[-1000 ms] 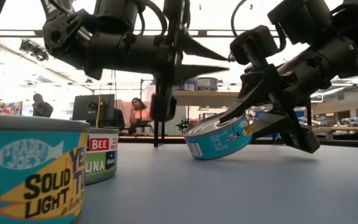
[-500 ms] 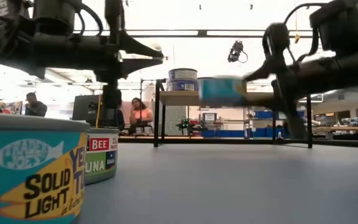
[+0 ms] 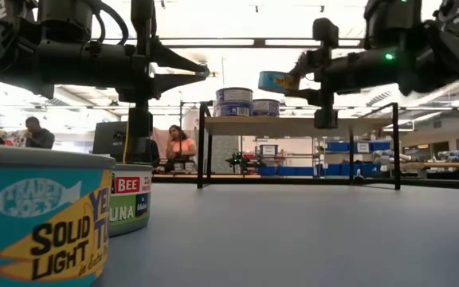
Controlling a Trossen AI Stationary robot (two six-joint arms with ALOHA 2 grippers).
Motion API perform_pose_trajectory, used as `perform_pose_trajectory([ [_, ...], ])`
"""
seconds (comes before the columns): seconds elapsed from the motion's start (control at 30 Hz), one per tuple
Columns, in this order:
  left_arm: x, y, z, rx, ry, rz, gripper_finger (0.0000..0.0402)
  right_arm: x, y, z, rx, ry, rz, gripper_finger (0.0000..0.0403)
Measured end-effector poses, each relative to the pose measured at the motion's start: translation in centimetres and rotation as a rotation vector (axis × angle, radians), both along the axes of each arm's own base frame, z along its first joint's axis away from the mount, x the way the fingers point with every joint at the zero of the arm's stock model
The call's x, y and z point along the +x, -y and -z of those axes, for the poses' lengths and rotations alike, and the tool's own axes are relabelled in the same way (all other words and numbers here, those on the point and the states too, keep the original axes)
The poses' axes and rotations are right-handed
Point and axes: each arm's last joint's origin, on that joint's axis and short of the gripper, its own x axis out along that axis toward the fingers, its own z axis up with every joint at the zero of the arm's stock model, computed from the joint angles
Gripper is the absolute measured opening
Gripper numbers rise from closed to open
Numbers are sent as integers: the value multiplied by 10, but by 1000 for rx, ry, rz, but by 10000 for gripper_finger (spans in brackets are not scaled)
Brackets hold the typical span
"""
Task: Stack canned seafood by type on shelf
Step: Put the yellow blue tuna can on the shelf
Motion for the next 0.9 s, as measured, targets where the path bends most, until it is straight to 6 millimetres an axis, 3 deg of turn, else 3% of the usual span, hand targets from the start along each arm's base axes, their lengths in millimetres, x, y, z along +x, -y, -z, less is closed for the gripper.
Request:
perform_pose_trajectory([
  [0.17, 0, 0, 0, 0, -1, -4, 49, 9, 12, -22, -5, -163, 121, 134],
  [0.4, 0, -1, 0, 2, -2, -22, 49, 21, 14, -58, 29, -335, 182, 134],
  [0.6, 0, -1, 0, 2, -7, -29, 49, 22, 9, -41, 323, -161, 215, 134],
  [0.77, 0, -1, 0, 2, -7, -29, 49, 23, 3, -40, 323, -98, 296, 134],
  [0.9, 0, -1, 0, 1, -7, -42, 49, 24, 10, -42, 307, -126, 316, 134],
])
